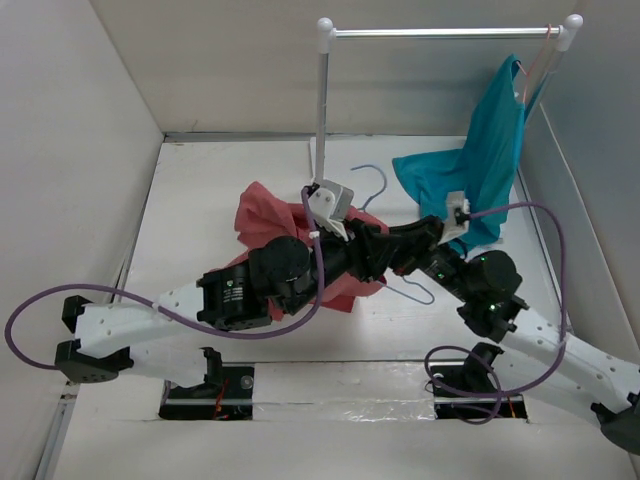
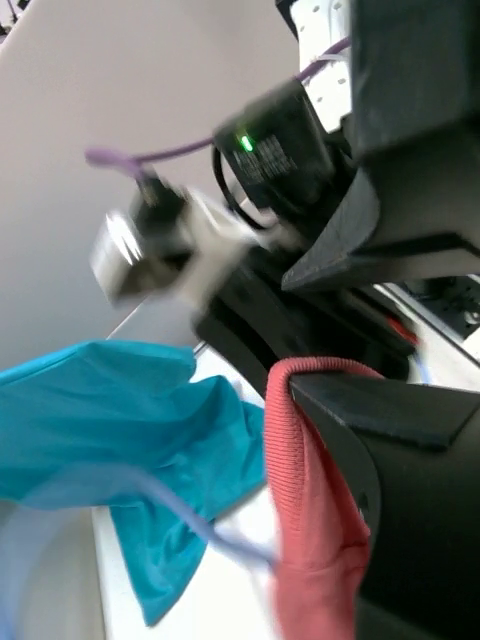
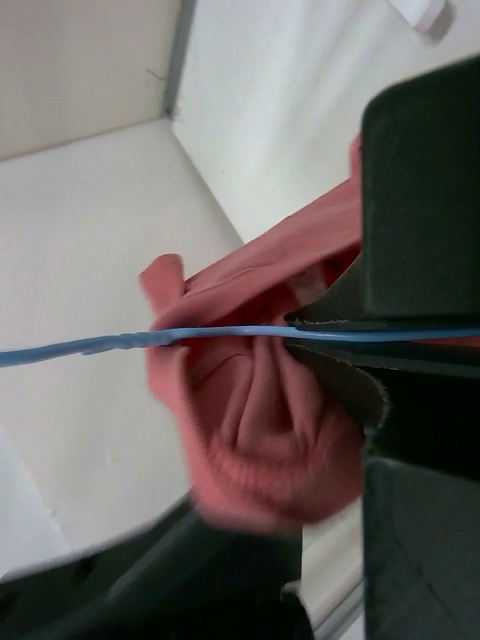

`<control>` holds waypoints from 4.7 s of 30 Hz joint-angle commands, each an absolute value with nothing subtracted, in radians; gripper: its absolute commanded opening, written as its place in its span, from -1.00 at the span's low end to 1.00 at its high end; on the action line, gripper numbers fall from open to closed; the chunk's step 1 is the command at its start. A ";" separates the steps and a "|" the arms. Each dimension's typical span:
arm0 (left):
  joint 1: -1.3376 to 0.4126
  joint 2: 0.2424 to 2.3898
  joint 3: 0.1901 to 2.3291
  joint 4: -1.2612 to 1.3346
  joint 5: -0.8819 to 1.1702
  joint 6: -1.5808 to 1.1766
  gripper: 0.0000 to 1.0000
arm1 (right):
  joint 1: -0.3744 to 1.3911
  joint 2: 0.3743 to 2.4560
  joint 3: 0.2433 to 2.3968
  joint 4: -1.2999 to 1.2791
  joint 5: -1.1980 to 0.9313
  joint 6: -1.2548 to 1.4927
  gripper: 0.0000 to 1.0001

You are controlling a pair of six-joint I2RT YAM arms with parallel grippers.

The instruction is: Place the t-shirt on the hanger

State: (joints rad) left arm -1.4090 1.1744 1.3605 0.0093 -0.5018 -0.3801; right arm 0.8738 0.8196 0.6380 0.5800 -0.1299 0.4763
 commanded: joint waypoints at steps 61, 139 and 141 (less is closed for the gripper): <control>-1.055 1.051 1.260 -0.325 -0.841 -0.690 -0.33 | 0.693 0.486 0.483 0.689 -0.149 0.615 -1.00; -0.816 1.262 1.710 -0.103 -0.247 -0.518 -1.00 | 0.811 0.847 0.617 1.192 0.161 0.147 -1.00; -0.825 1.275 1.727 -0.129 -0.223 -0.525 -1.00 | 0.837 0.906 0.630 1.277 0.192 0.130 -1.00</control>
